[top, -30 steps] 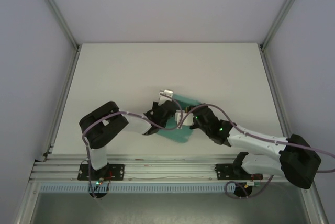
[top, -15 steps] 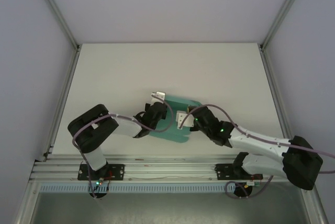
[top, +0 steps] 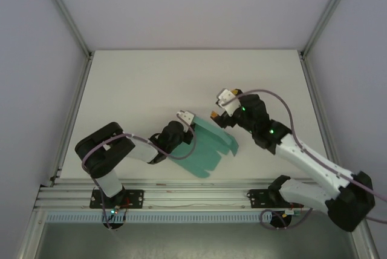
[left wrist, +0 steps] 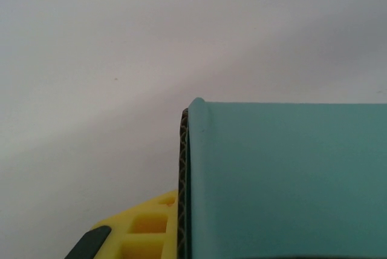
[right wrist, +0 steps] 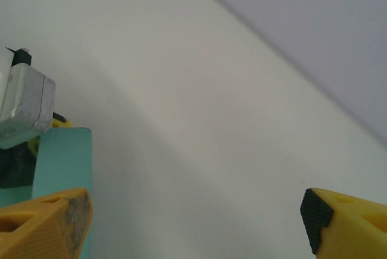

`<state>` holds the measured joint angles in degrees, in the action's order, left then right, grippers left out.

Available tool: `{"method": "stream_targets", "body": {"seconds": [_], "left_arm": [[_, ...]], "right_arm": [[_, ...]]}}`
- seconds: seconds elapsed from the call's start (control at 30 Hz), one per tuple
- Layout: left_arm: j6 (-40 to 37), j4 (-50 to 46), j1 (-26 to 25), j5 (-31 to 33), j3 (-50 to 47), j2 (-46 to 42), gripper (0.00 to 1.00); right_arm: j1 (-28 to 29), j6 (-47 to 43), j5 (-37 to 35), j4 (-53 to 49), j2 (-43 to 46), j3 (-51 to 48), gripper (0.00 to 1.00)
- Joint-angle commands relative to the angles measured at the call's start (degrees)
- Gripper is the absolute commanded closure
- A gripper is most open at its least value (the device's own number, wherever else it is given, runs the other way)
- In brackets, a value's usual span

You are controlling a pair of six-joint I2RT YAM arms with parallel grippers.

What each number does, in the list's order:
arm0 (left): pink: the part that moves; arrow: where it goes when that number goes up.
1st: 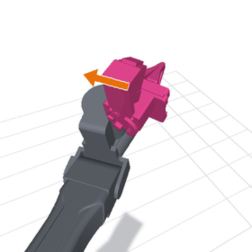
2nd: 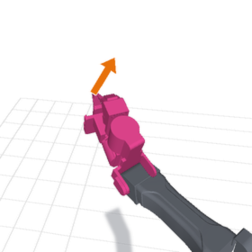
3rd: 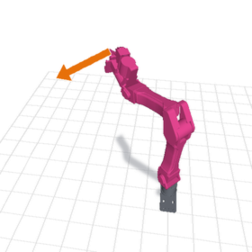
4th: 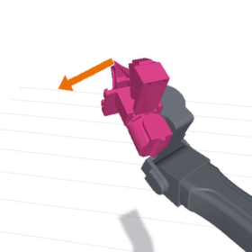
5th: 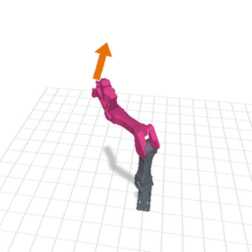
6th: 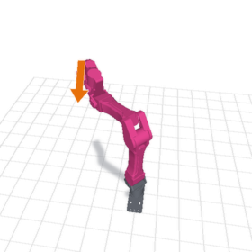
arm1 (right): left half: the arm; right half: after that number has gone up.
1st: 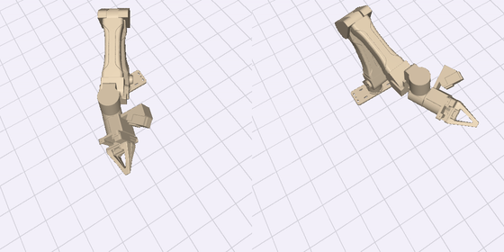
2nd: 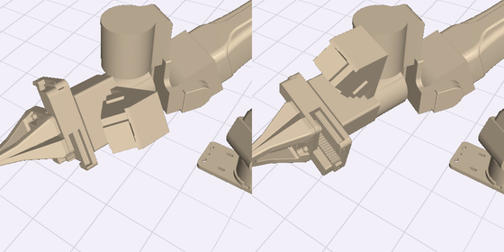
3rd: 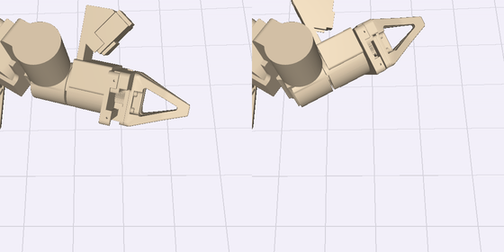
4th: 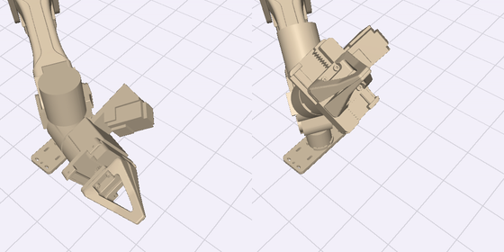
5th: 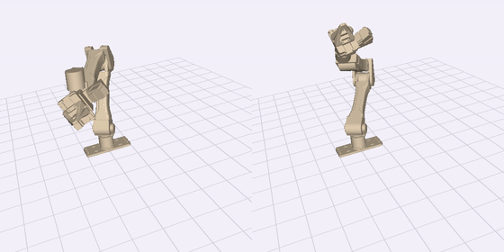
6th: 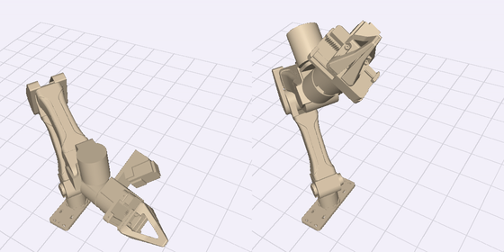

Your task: Assemble paper box

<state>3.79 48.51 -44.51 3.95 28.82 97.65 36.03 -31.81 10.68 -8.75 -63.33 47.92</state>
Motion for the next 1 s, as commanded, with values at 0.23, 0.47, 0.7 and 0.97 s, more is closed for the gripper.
{"method": "stream_targets", "body": {"seconds": [0.23,0.47,0.7,0.97], "left_arm": [[-1.7,4.3,0.0,-5.1,1.1,4.1,0.99],[-1.0,5.7,0.1,-4.4,-0.3,4.4,0.93],[0.9,4.7,0.5,-3.1,-1.5,1.3,0.76],[1.9,6.4,2.1,-4.2,-1.1,0.4,0.62]], "right_arm": [[-1.3,8.5,16.3,-15.7,-17.6,9.6,0.14],[-1.5,9.6,17.7,-18.1,-25.7,10.9,0.24],[-1.7,10.6,18.9,-19.0,-27.7,9.6,0.31],[-1.8,12.7,20.7,-18.5,-26.3,10.3,0.31]]}}
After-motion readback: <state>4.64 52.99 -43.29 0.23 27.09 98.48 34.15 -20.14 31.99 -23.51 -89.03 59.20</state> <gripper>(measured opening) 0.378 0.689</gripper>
